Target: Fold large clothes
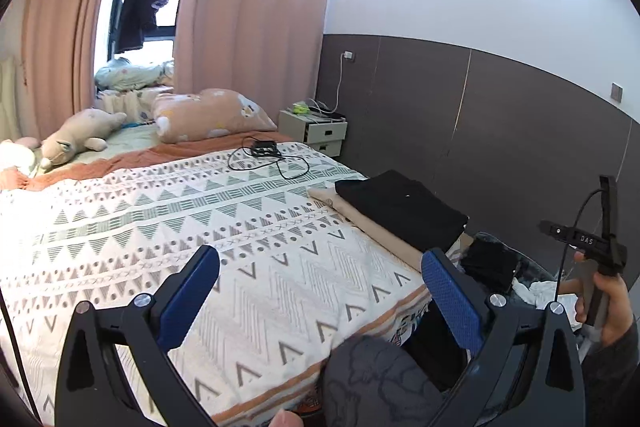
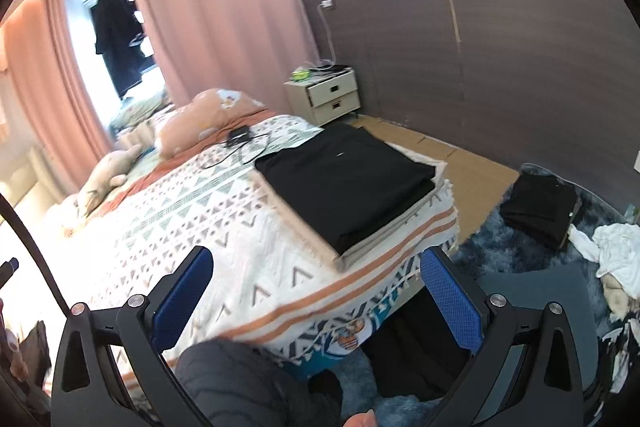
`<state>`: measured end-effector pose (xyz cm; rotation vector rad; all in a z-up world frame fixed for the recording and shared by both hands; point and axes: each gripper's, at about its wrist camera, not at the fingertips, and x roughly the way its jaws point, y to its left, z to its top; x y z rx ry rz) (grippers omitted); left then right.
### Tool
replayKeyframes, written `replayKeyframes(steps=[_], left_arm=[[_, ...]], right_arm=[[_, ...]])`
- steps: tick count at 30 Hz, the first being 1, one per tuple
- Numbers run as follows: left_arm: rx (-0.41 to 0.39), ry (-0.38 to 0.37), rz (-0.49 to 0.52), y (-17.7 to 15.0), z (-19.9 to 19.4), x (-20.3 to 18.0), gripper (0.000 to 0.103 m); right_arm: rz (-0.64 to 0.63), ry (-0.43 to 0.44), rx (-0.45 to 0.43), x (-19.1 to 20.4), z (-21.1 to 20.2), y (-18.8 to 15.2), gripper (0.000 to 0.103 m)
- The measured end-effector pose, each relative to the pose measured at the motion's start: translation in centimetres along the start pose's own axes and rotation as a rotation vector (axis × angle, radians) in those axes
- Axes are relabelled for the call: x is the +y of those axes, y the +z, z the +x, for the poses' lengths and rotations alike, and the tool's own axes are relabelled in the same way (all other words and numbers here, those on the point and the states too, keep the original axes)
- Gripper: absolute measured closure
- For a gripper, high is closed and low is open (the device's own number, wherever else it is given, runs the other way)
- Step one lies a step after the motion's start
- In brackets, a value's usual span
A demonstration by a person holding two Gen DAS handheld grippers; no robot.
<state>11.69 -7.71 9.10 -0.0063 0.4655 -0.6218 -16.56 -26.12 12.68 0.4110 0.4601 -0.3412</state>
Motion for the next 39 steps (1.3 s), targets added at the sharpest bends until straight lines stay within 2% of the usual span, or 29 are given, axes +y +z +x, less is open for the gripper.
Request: replayKeyframes(steps=[8, 15, 18, 25, 31, 39], left_arm=[[-0.046, 0.104, 0.0, -3.3, -4.8, -0.4, 0.0], [-0.06, 0.178, -0.003, -6.1, -7.3, -0.8, 0.0], [-0.073, 0.221, 0.011, -7.3, -8.6, -1.1, 0.0], [-0.09, 0.25, -0.036, -9.8, -11.5, -0.5, 0.0], [-0.084, 0.258, -0.079, -11.5, -12.7, -0.2, 0.0], [-0.096, 0.279, -0.056, -11.8, -13.3, -0.7, 0.0]], right_arm=[[-0.083, 0.065, -0.012, 0.4, -2.7, -2.2, 0.0], [-0.091, 0.119, -0.04, -0.4, -4.0, -4.3, 0.0], [-0.078, 0.112, -0.066, -1.0, -4.2, -6.0, 0.0], [-0.06, 0.122, -0.039, -1.2, -2.9, -9.6, 0.0], [-0.107, 0.148, -0.038, 1.2, -3.2, -12.0, 0.0], [-0.155, 0.188, -0.056, 3.5, -3.2, -13.4, 0.0]])
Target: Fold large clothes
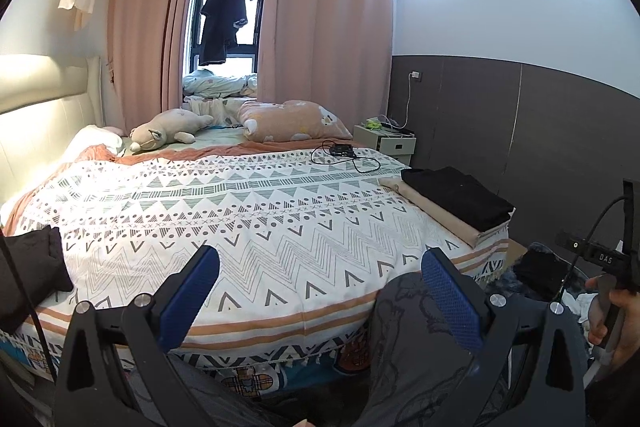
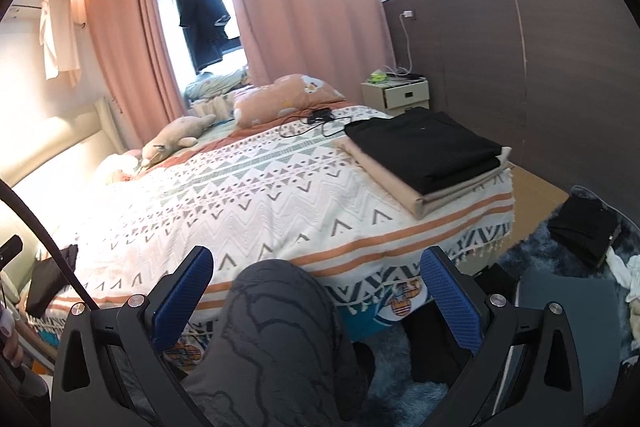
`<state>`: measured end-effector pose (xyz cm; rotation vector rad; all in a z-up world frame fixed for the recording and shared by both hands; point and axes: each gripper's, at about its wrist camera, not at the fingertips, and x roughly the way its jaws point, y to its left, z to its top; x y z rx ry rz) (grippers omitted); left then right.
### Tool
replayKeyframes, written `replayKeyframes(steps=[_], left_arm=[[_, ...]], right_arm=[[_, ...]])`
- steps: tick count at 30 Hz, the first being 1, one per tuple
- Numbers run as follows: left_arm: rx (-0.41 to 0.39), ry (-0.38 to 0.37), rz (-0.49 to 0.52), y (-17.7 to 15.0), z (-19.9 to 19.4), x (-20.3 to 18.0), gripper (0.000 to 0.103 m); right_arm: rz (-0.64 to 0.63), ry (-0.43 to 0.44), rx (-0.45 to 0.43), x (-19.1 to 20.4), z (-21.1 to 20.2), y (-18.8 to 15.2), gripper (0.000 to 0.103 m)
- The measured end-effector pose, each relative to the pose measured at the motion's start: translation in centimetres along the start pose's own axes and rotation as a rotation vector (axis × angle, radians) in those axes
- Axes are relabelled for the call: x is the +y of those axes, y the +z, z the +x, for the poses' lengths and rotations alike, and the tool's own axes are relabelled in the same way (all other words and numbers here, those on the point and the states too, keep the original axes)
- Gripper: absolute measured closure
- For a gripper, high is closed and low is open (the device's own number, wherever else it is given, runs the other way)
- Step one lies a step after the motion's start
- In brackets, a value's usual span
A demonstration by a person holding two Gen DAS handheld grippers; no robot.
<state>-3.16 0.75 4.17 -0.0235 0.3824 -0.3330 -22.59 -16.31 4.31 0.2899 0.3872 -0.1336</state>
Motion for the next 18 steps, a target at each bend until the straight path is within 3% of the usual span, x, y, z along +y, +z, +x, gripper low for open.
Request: replayKeyframes(steps=[18], left_arm=[[0.007, -0.025, -0.004, 0.0, -0.3, 0.1, 0.0]], right_arm=[[0.016, -0.012, 0.01, 2.2, 0.6, -0.5, 0.0]])
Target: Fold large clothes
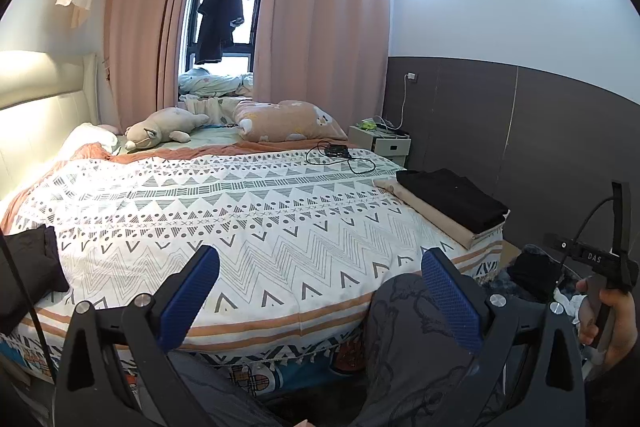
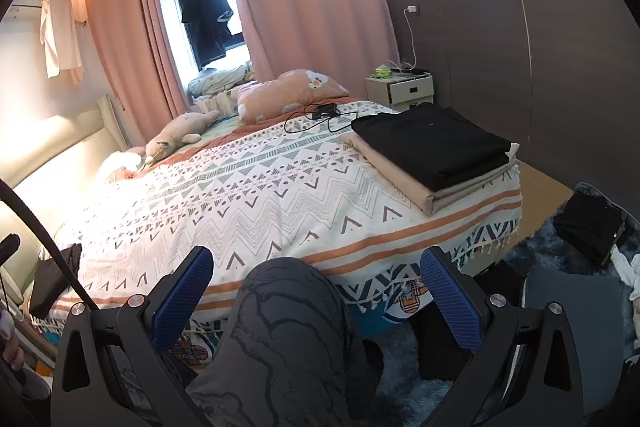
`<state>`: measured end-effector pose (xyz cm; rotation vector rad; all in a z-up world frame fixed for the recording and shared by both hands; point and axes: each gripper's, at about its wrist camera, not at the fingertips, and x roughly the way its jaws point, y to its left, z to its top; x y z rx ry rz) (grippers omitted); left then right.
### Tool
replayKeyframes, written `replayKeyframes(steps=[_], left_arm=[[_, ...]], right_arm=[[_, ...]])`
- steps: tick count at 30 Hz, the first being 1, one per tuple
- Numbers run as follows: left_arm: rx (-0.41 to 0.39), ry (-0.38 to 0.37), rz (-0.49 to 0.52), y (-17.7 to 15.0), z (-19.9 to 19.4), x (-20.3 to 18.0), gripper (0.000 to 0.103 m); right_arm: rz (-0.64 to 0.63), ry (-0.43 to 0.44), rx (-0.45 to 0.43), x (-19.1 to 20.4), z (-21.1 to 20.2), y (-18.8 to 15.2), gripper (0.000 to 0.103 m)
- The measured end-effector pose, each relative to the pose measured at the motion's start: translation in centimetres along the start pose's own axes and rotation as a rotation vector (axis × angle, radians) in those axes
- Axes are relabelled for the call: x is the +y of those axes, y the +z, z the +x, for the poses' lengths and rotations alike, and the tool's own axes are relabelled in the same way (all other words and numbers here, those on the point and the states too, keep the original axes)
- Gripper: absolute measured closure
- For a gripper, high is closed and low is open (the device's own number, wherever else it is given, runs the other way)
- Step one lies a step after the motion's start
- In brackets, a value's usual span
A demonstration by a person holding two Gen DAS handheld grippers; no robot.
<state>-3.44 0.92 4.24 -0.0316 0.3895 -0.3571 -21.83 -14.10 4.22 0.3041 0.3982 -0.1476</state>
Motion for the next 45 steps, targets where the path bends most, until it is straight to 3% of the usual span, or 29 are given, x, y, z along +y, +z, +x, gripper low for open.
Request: replayKeyframes(steps=[33, 45], left_arm=[[0.034, 0.005, 0.006, -0.4, 0.4, -0.1, 0.0], [0.04, 0.018, -0.008, -0.4, 0.5, -0.6, 0.0]], right_arm=[[0.034, -0.006, 0.003, 1.5, -0.3, -0.3, 0.0], [0.068, -0.013, -0.003, -0.3, -0.7, -0.3, 0.0]])
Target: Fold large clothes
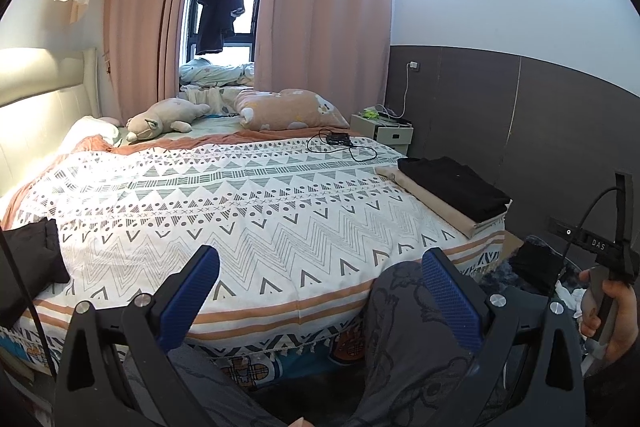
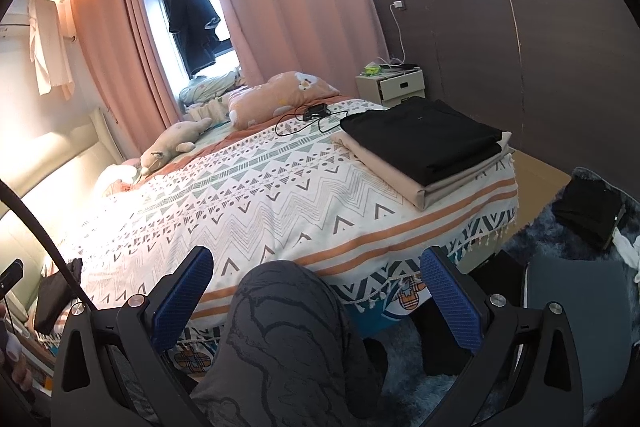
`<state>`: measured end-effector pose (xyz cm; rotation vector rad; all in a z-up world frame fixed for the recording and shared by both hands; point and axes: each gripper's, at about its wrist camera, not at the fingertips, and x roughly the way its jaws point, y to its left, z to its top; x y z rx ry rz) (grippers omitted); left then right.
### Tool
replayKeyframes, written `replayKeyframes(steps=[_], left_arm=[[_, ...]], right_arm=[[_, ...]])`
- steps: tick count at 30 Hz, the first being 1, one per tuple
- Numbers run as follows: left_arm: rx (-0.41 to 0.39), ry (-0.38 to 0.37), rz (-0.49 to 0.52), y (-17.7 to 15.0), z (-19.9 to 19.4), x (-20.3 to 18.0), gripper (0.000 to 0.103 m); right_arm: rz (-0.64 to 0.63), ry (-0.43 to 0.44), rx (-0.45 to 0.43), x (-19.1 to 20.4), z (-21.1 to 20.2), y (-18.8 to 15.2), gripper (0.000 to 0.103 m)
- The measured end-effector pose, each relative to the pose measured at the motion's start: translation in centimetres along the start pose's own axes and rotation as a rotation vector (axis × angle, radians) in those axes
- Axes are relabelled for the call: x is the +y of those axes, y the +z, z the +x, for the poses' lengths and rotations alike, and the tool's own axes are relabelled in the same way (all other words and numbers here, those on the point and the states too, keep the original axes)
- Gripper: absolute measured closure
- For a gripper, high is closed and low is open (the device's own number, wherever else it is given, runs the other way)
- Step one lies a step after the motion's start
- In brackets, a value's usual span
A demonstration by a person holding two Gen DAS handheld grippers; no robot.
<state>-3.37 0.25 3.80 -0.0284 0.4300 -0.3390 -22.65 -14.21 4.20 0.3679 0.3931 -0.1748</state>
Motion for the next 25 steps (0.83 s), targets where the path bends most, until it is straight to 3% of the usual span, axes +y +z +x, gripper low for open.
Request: replayKeyframes(steps=[25], left_arm=[[-0.036, 0.018, 0.017, 0.28, -0.49, -0.07, 0.0]], right_arm=[[-0.005, -0.004, -0.012, -0.59, -0.28, 0.07, 0.0]])
